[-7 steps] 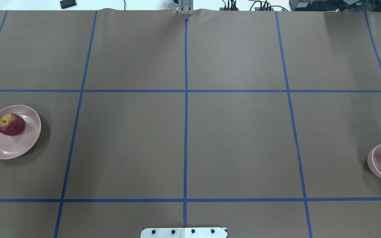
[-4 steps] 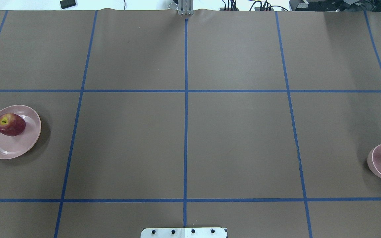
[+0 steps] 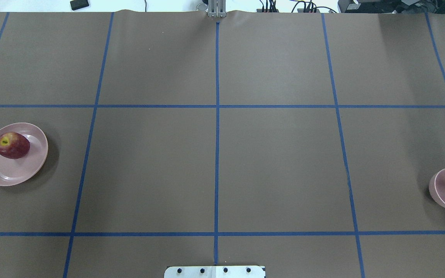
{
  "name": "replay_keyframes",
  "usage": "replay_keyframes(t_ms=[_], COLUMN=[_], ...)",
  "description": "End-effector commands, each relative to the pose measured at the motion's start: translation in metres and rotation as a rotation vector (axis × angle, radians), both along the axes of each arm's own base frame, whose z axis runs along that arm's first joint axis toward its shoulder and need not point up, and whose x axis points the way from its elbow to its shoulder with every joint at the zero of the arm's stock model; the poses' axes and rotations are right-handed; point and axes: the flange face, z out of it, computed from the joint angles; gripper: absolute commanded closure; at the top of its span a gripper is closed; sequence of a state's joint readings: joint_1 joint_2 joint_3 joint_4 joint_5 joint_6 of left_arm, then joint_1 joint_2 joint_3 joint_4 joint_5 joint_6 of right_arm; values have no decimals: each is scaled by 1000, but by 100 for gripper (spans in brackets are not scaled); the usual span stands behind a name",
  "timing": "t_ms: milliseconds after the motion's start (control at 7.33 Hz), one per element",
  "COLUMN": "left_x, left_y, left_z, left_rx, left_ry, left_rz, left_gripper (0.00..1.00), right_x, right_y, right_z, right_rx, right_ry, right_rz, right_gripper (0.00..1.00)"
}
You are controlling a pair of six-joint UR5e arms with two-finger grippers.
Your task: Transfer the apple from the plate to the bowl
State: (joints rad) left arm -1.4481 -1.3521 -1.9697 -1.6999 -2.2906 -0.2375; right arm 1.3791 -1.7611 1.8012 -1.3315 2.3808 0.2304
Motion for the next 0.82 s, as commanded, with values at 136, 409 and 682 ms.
replay_keyframes(t_ms=[136, 409, 682], left_x=[0, 2, 3], left_y=[0, 1, 3], left_z=[4, 2, 2], left_rx=[-7, -6, -11], left_ry=[0, 25, 41], left_rz=[0, 8, 13], left_gripper=[2, 2, 2], right_x=[1, 2, -13], right_y=[5, 33, 67], right_z=[4, 21, 46], right_rx=[-2, 48, 86], right_ry=[1, -27, -40], right_rz=[-9, -14, -69], right_gripper=[0, 0, 0])
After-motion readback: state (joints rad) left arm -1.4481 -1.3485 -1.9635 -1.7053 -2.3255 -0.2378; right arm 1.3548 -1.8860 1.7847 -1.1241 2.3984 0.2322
